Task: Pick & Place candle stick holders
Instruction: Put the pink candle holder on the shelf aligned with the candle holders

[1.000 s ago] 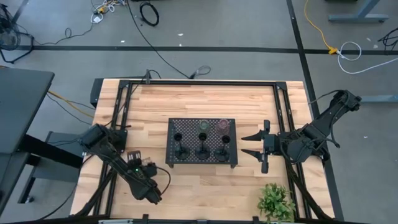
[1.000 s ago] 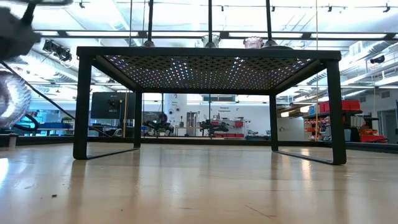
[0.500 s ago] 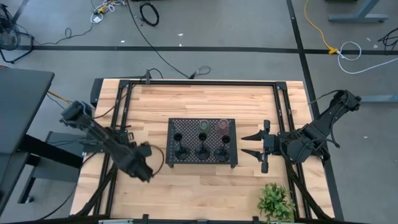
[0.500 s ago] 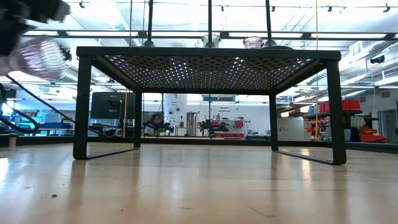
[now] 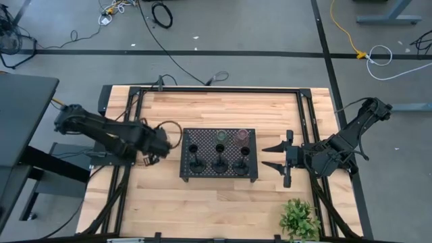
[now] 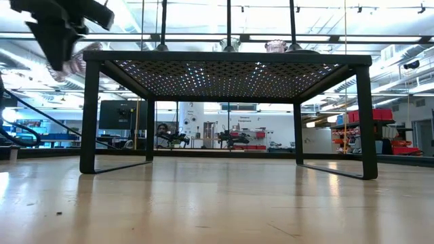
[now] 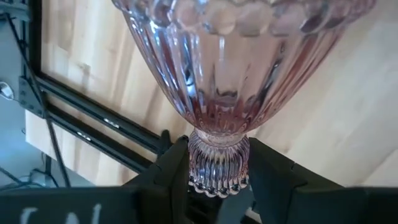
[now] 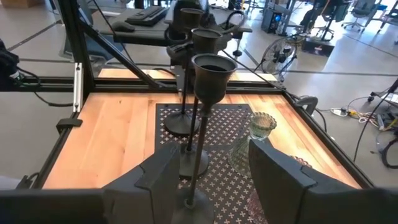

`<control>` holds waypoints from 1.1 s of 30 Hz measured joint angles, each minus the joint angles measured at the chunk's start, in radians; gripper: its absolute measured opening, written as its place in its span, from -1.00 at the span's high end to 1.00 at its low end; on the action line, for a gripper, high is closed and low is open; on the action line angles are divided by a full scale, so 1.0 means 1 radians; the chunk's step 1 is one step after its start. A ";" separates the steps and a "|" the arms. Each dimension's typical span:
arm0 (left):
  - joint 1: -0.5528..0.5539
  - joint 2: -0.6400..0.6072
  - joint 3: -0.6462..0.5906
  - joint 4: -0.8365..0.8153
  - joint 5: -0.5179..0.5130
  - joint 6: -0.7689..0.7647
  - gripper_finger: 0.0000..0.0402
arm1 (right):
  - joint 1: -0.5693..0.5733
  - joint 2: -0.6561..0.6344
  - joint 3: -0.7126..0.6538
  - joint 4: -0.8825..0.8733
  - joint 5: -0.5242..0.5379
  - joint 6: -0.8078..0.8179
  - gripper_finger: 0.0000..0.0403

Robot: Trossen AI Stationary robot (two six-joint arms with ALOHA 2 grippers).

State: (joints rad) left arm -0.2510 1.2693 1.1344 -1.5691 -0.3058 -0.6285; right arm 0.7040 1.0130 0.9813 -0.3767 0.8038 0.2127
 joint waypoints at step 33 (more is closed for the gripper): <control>0.272 -0.005 0.106 -0.002 -0.100 0.297 0.32 | 0.000 0.000 0.000 -0.002 0.018 0.014 0.05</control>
State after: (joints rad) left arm 0.0208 1.2648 1.2408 -1.5711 -0.4057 -0.3311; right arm 0.7036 1.0134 0.9813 -0.3786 0.8223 0.2271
